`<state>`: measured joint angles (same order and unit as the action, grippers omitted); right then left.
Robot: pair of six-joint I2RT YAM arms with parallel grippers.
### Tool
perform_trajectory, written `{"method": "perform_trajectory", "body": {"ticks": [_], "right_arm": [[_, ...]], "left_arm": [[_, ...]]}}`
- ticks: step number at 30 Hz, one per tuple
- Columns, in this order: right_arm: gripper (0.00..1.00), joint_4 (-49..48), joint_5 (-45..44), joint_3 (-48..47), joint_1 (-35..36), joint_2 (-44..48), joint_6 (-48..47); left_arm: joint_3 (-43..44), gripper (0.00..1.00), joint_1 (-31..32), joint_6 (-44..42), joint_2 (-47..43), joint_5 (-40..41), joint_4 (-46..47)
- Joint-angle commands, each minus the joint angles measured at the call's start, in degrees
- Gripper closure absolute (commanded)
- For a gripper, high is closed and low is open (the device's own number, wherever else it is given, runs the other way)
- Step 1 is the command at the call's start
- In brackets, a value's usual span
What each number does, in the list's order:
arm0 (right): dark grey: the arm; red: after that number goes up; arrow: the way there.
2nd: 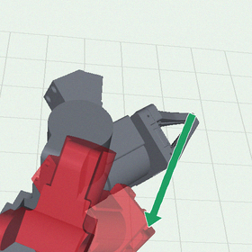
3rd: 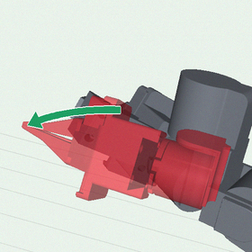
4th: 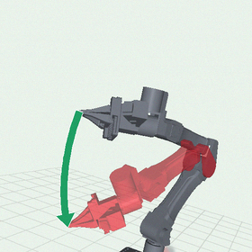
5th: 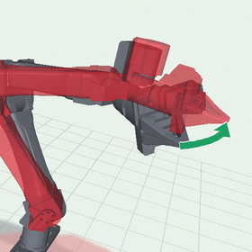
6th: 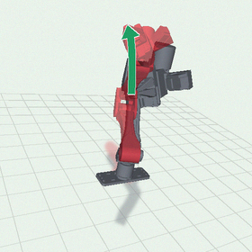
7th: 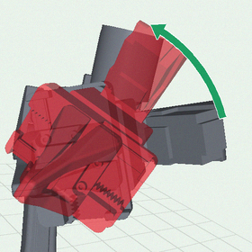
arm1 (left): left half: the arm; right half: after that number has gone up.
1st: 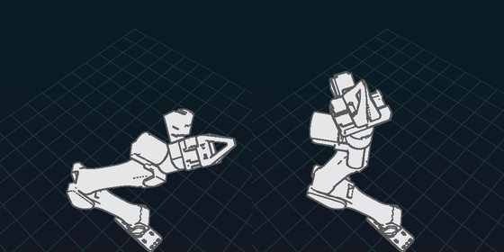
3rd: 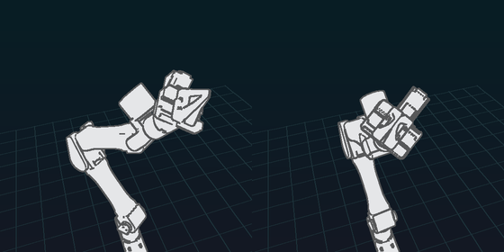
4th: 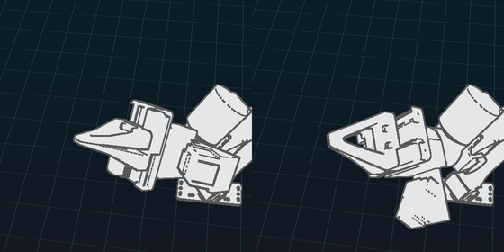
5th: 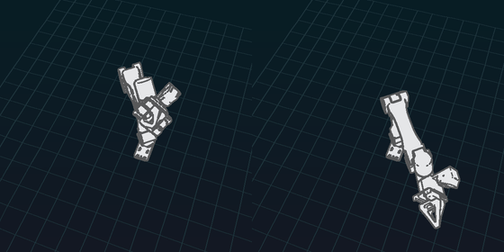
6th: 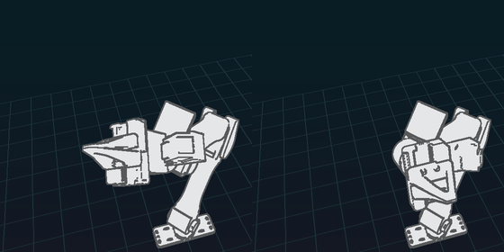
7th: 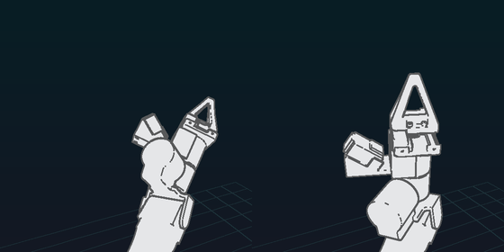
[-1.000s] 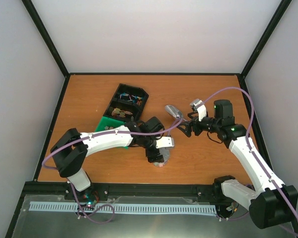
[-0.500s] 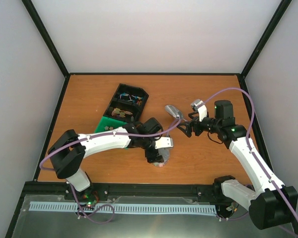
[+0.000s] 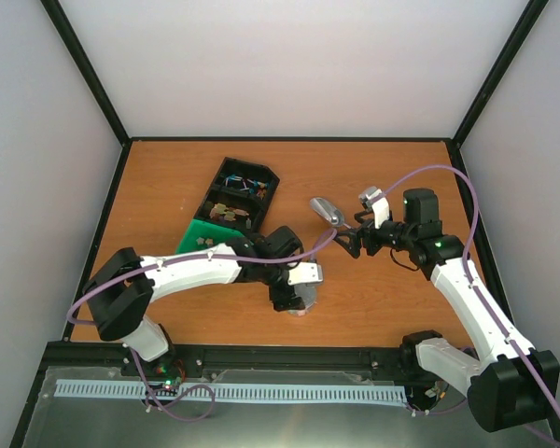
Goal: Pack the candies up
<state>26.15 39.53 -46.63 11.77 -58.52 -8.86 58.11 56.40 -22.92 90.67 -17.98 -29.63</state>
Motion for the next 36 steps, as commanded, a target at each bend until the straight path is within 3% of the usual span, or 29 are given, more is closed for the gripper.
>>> {"method": "perform_trajectory", "body": {"ticks": [1, 10, 19, 25, 32, 36], "right_arm": [[0.01, -1.07, 0.40, 0.32, -0.52, -0.25, 0.48], [0.01, -1.00, 0.21, 0.25, -0.70, -0.58, 0.36], [0.00, -2.59, -2.19, -0.56, -1.03, -1.73, -2.27], [0.00, -9.96, -3.92, 2.05, -1.73, -3.64, -0.98], [0.00, -15.27, 8.82, 3.53, -1.67, -12.12, -2.08], [0.00, -26.76, 9.31, 12.26, -1.26, -8.48, 0.79]], "left_arm": [[-0.82, 0.17, 1.30, 1.18, 0.99, 1.29, 1.37], [-1.62, 0.17, 1.15, 1.97, 3.80, 2.79, 0.67], [1.49, 0.18, -6.37, 2.44, 5.89, 3.72, -0.74], [1.56, 0.18, -9.53, 1.16, 5.93, 3.69, -1.37], [0.65, 0.16, -11.71, -1.38, 5.85, 1.78, -2.78], [0.61, 0.14, -11.75, -0.72, 5.31, -0.04, -2.76]]}}
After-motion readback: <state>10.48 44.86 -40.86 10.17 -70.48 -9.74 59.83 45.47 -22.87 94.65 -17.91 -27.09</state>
